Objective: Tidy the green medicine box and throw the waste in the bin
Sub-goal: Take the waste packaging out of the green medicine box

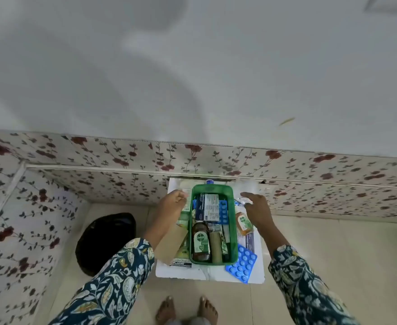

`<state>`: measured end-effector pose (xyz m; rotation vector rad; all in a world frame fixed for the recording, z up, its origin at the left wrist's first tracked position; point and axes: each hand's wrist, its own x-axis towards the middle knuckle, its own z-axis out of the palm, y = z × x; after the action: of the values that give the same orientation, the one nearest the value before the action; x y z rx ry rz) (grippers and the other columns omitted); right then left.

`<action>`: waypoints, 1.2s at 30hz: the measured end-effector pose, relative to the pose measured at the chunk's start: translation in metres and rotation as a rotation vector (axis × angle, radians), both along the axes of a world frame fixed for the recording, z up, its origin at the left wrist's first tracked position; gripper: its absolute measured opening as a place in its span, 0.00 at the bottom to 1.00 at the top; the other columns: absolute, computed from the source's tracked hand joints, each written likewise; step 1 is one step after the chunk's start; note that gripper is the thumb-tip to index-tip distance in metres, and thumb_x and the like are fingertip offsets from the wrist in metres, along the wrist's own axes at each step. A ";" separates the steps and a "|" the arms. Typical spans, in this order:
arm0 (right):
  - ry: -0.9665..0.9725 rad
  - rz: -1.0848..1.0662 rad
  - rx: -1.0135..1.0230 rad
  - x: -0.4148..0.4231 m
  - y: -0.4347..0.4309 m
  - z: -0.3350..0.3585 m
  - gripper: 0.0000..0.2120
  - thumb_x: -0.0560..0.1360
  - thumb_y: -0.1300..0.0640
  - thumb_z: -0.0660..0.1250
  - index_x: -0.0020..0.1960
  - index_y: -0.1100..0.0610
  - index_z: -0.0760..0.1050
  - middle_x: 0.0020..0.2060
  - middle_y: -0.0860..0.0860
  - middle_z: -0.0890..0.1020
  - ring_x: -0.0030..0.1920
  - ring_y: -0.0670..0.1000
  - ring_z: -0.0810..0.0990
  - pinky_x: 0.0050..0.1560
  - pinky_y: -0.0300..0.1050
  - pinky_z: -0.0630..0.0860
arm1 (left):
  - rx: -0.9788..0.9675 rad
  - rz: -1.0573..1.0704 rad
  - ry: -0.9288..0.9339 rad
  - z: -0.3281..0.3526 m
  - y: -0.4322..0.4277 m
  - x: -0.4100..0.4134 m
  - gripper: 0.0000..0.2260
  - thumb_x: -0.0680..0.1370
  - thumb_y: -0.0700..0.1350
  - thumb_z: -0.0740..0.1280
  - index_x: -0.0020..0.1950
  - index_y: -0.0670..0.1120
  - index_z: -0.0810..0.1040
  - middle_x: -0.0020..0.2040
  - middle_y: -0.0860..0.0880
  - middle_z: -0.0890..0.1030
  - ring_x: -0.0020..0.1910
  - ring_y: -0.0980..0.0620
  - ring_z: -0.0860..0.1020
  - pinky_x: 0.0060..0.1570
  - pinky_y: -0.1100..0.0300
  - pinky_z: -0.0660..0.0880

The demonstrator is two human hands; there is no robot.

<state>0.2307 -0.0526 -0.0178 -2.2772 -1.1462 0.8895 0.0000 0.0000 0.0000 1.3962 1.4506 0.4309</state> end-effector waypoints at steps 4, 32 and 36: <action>-0.300 0.216 -0.295 0.022 0.031 -0.048 0.23 0.74 0.64 0.60 0.65 0.47 0.72 0.77 0.56 0.51 0.75 0.60 0.50 0.72 0.59 0.58 | 0.048 0.056 0.117 -0.043 0.011 0.001 0.08 0.78 0.40 0.62 0.54 0.40 0.78 0.55 0.42 0.80 0.52 0.47 0.77 0.48 0.59 0.70; 0.456 -0.088 0.109 -0.102 0.005 -0.008 0.10 0.73 0.71 0.63 0.40 0.58 0.74 0.33 0.48 0.79 0.36 0.47 0.79 0.37 0.35 0.76 | -0.197 0.105 0.319 -0.099 -0.040 -0.050 0.04 0.74 0.37 0.66 0.41 0.41 0.72 0.40 0.41 0.74 0.41 0.48 0.74 0.38 0.59 0.66; 0.495 0.015 -0.040 -0.148 -0.008 -0.006 0.10 0.72 0.69 0.67 0.52 0.61 0.74 0.40 0.52 0.76 0.46 0.54 0.75 0.44 0.44 0.74 | -0.333 0.370 -0.125 -0.061 -0.042 -0.072 0.04 0.75 0.35 0.66 0.42 0.41 0.73 0.39 0.42 0.75 0.35 0.50 0.72 0.31 0.60 0.65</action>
<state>0.0827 -0.0604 -0.0235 -1.9165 -0.9245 1.3916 -0.0721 -0.0419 -0.0613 0.8255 1.5959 0.4734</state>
